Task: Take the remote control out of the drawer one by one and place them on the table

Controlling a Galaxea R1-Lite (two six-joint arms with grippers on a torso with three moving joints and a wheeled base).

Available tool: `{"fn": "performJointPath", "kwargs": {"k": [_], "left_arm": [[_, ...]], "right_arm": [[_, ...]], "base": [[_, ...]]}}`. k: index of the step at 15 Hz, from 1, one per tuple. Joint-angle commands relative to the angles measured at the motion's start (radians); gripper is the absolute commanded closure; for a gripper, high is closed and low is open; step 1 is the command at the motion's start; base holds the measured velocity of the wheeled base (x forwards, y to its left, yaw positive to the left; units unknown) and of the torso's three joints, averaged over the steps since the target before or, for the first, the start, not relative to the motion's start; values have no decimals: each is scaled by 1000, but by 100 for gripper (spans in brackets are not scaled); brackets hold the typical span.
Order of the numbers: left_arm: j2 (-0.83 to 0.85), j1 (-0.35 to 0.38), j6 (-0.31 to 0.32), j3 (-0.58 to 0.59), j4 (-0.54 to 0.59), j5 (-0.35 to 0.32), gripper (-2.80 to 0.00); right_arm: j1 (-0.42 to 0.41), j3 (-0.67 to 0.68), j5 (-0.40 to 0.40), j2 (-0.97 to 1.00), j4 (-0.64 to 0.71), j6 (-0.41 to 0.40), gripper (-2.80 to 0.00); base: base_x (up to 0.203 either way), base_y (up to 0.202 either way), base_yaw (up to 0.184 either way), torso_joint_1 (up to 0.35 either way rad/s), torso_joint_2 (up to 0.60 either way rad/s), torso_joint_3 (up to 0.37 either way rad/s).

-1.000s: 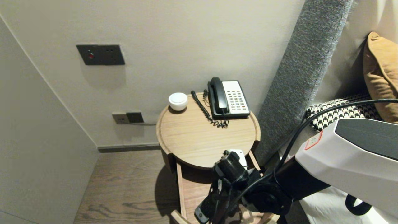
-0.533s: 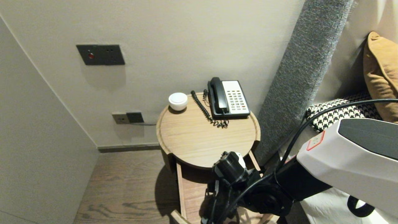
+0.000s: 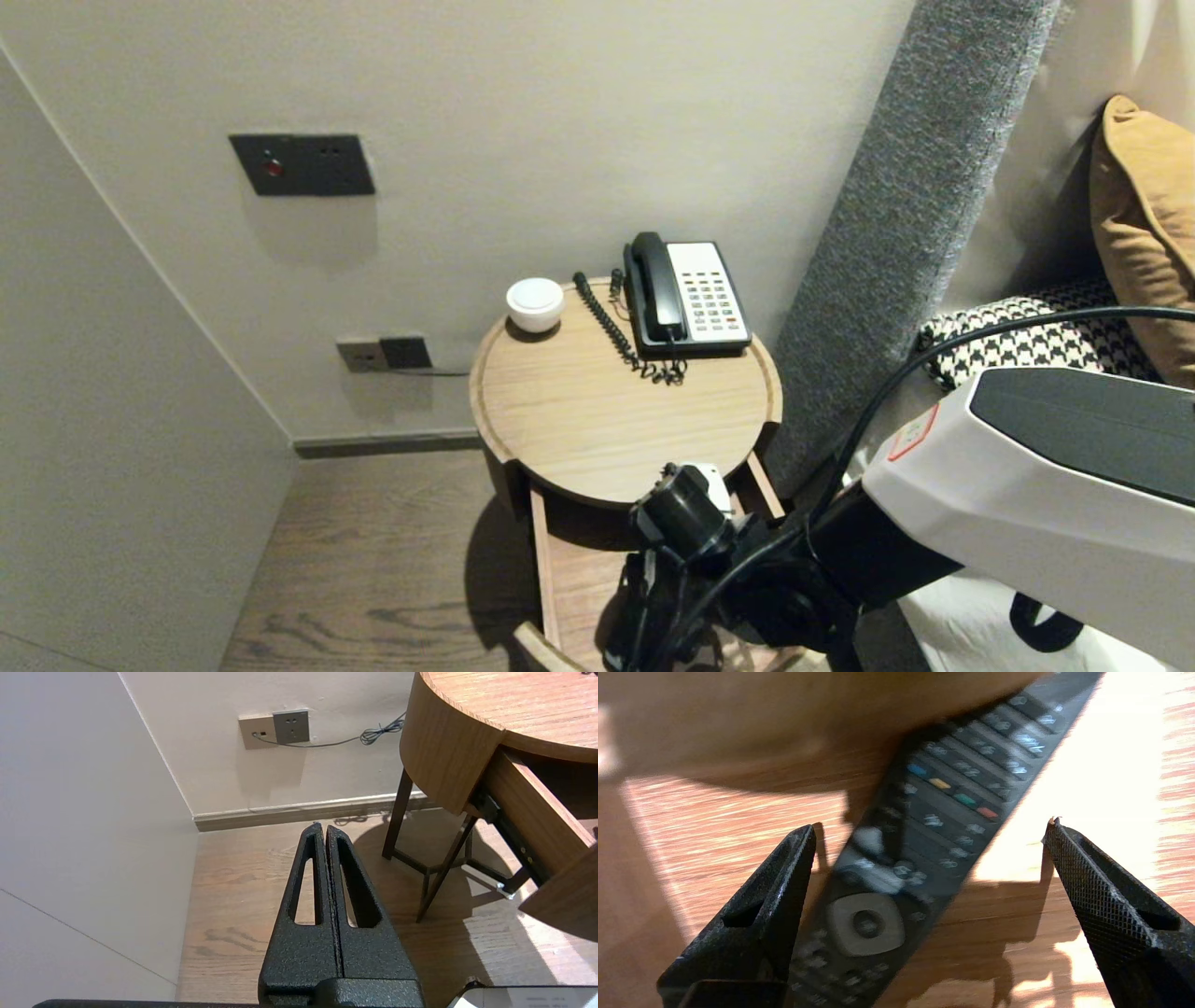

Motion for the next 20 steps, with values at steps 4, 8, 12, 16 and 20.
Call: {"fn": "performJointPath", "kwargs": {"k": [4,8,12,16,20], "left_arm": [[0,0,0,0,0,0,0],[0,0,0,0,0,0,0],[0,0,0,0,0,0,0],[0,0,0,0,0,0,0],[0,0,0,0,0,0,0]], "right_arm": [[3,-8,-63,31,-3,-23,0],[3,-6,-60,25,-3,-25,0],[4,2,-61,11,-3,-22,0],[10,5,-61,-24,4,-21,0],[14,5,-60,-65,6,-27,0]], "base": [[0,0,0,0,0,0],[0,0,0,0,0,0],[0,0,0,0,0,0],[0,0,0,0,0,0],[0,0,0,0,0,0]]}}
